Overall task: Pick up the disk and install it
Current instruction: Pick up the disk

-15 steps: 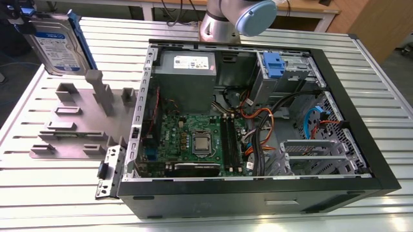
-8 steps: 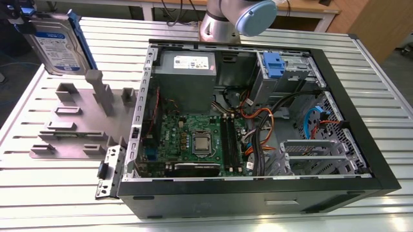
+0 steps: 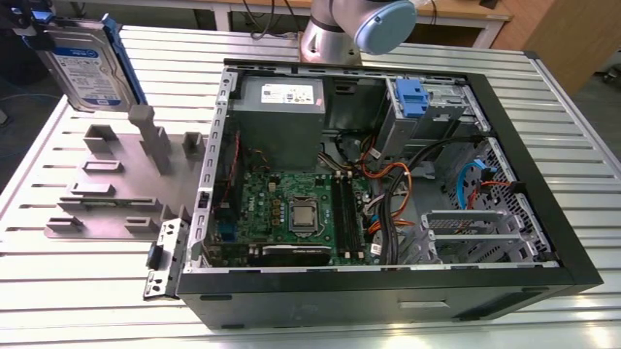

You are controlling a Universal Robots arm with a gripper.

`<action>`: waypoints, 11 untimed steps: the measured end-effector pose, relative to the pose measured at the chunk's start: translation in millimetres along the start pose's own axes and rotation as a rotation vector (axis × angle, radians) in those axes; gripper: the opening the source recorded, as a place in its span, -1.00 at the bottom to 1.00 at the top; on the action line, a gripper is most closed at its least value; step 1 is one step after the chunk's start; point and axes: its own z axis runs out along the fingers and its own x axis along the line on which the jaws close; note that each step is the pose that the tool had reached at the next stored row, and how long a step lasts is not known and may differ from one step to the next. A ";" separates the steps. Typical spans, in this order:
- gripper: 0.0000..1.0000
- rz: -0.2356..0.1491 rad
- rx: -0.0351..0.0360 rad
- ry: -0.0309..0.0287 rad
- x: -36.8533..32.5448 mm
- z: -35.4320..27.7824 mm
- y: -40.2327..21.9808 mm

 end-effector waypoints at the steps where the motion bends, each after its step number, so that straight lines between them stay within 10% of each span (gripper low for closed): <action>1: -0.27 0.000 0.0001 -0.0001 0.0 -0.1 0.0; 11: -0.27 0.000 -0.0001 -0.0022 0.0 -5.9 0.0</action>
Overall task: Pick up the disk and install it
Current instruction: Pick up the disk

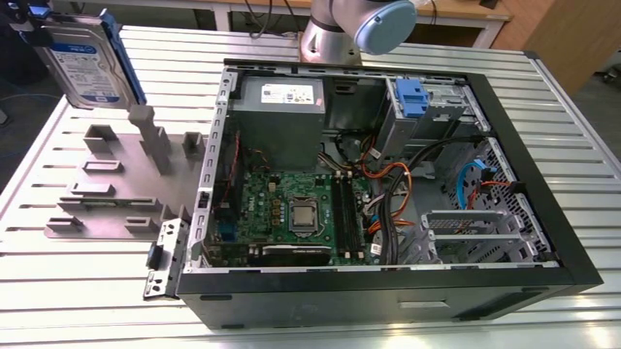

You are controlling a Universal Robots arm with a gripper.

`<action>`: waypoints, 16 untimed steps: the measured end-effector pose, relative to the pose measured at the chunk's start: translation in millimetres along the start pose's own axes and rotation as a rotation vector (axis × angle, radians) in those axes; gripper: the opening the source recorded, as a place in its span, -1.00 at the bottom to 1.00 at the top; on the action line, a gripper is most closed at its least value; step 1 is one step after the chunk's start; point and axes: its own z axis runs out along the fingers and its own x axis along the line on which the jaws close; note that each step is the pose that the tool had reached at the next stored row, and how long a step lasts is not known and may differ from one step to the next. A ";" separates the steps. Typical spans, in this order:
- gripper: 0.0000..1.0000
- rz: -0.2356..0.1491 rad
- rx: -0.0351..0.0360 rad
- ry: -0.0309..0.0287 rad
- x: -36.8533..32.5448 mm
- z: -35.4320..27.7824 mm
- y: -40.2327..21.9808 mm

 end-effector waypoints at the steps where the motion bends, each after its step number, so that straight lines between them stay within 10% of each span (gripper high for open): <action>1: -0.27 0.000 0.0000 -0.0001 0.0 -0.5 0.0; 16: -0.27 0.000 -0.0001 -0.0002 0.0 -8.2 -0.1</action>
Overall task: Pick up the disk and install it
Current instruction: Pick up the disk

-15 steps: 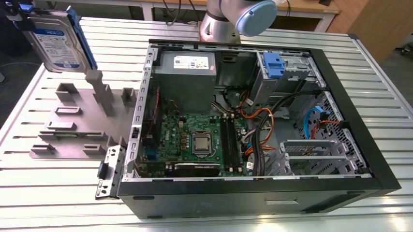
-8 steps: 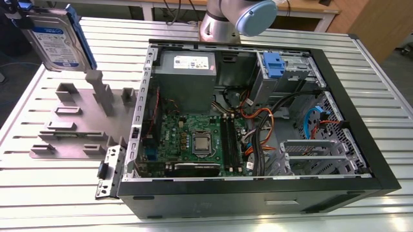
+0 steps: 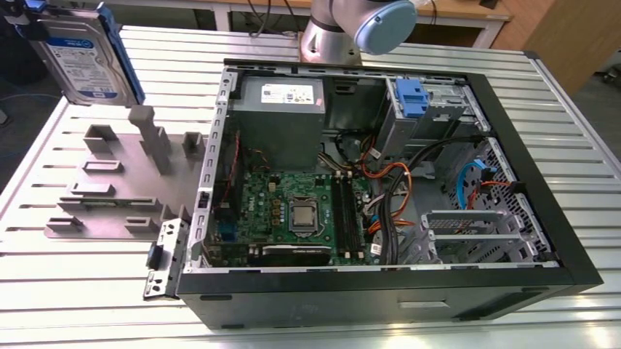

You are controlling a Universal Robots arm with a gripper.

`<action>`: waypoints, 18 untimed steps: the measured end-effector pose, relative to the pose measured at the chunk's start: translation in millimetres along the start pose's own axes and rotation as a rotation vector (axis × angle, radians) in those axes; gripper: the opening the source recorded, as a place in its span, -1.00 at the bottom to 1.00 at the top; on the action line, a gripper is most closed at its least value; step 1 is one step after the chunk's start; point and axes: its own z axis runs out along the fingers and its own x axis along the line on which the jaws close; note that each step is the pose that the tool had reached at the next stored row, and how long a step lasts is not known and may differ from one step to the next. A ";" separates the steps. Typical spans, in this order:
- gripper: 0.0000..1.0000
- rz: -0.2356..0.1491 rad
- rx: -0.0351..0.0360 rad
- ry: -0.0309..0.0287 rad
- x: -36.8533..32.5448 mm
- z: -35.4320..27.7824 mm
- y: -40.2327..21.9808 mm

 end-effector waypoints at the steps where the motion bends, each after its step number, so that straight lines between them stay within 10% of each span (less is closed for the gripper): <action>1: -0.27 0.000 0.0000 0.0000 0.0 -0.6 0.0; 18: -0.27 0.000 0.0001 -0.0001 0.0 -6.4 -0.1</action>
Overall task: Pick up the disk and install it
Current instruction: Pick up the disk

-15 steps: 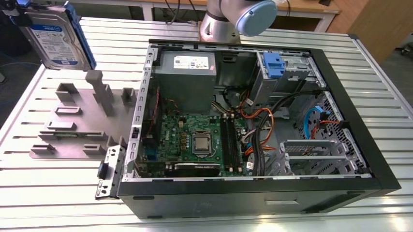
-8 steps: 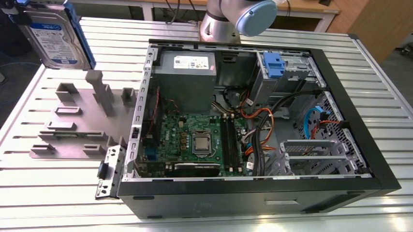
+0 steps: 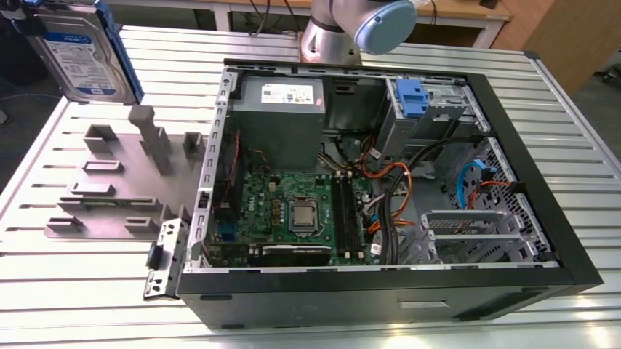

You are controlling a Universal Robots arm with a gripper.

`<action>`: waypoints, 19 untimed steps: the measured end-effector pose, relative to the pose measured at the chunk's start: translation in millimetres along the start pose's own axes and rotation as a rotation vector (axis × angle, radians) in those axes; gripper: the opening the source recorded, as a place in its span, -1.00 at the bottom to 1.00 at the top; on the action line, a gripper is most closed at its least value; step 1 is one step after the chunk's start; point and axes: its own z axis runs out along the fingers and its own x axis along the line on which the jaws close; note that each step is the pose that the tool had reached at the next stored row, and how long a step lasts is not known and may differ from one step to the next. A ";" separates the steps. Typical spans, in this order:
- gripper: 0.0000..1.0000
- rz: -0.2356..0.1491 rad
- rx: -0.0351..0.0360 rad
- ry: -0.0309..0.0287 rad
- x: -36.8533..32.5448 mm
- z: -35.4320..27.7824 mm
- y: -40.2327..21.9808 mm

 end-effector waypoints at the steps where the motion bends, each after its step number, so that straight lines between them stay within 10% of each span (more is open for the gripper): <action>1: -0.27 0.000 0.0000 0.0000 0.0 -0.3 0.0; 19: -0.27 0.000 -0.0001 0.0001 0.0 -4.0 0.0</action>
